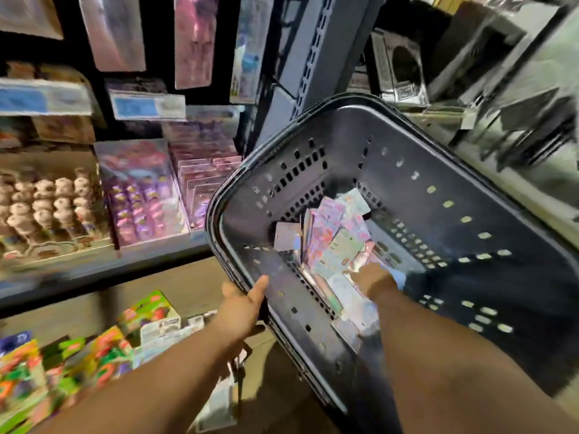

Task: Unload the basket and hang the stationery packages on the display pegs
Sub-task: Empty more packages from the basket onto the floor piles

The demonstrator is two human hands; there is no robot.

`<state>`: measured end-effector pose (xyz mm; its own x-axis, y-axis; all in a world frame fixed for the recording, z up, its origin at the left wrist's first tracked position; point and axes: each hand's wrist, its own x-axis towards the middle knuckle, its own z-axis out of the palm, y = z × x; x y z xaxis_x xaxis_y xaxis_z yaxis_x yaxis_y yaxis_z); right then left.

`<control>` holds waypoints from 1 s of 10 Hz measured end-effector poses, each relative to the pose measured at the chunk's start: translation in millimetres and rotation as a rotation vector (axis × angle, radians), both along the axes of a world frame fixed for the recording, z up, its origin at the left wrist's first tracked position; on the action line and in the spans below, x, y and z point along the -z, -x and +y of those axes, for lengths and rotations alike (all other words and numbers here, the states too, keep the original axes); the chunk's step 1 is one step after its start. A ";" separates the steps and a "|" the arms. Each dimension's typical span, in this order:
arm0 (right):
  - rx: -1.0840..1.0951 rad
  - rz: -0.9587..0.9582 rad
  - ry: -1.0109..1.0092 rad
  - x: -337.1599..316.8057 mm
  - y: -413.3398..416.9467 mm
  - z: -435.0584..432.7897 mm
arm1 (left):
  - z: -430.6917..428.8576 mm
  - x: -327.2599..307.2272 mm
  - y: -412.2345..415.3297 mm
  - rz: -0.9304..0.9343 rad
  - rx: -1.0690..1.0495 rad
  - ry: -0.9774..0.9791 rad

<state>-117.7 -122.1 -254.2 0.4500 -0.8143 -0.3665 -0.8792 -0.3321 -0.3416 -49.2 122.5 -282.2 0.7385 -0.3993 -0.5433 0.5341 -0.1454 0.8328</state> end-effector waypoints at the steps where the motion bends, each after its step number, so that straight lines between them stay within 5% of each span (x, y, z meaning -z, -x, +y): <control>1: 0.107 0.005 -0.034 21.0 19.1 -40.8 | 5.9 -3.0 -3.7 -0.040 0.065 -0.017; 4: 0.328 0.108 -0.155 51.1 52.0 -53.5 | 3.8 -27.0 -8.3 -0.166 0.229 -0.250; 8: 0.591 -0.116 -0.166 104.2 44.2 -73.1 | 1.3 -24.0 -9.3 -0.210 0.231 -0.320; 10: 0.578 -0.075 -0.192 119.0 41.4 -89.3 | 1.1 -17.7 -7.2 -0.191 0.156 -0.263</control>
